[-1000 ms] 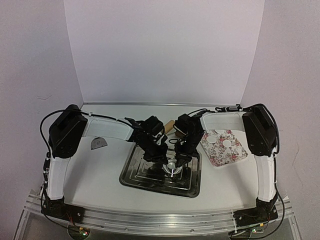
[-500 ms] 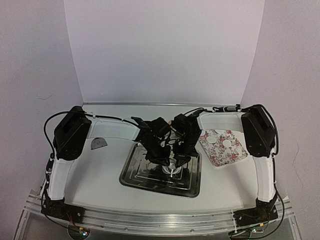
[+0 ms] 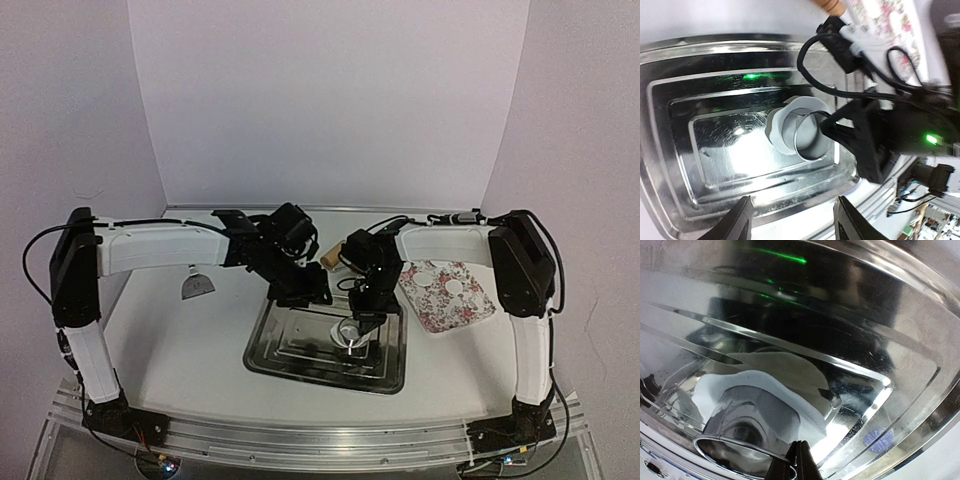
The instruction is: Roll out the dumpling wrappers from the dough
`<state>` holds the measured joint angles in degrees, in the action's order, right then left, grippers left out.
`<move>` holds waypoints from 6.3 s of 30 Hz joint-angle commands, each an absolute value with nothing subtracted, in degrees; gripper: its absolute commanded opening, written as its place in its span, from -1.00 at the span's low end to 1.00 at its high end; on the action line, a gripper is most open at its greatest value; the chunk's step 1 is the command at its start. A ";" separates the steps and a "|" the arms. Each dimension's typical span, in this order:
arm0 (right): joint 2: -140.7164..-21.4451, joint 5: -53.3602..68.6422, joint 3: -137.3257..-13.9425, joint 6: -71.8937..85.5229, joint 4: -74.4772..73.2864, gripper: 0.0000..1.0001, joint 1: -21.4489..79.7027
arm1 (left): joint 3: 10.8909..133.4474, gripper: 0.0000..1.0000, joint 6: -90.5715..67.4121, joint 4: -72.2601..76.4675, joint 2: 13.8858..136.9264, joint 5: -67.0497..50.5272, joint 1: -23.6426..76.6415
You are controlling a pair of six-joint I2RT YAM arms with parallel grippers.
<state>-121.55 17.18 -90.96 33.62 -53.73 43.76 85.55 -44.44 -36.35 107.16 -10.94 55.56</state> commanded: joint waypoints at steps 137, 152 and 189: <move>-123.55 22.35 -95.15 32.49 -54.05 -0.70 44.82 | 72.59 -0.62 -55.66 -3.98 113.08 -39.16 51.33; -114.45 21.10 -94.34 34.76 -54.28 -0.10 44.87 | 71.37 -0.20 -54.00 -13.75 104.34 -31.43 51.33; -121.07 24.33 -97.22 26.15 -53.49 -0.37 48.90 | 74.29 -0.40 -56.60 -12.77 114.73 -34.15 50.62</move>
<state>-119.45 24.91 -94.70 27.57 -53.47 48.88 71.56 -56.64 -15.11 114.28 -33.08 50.68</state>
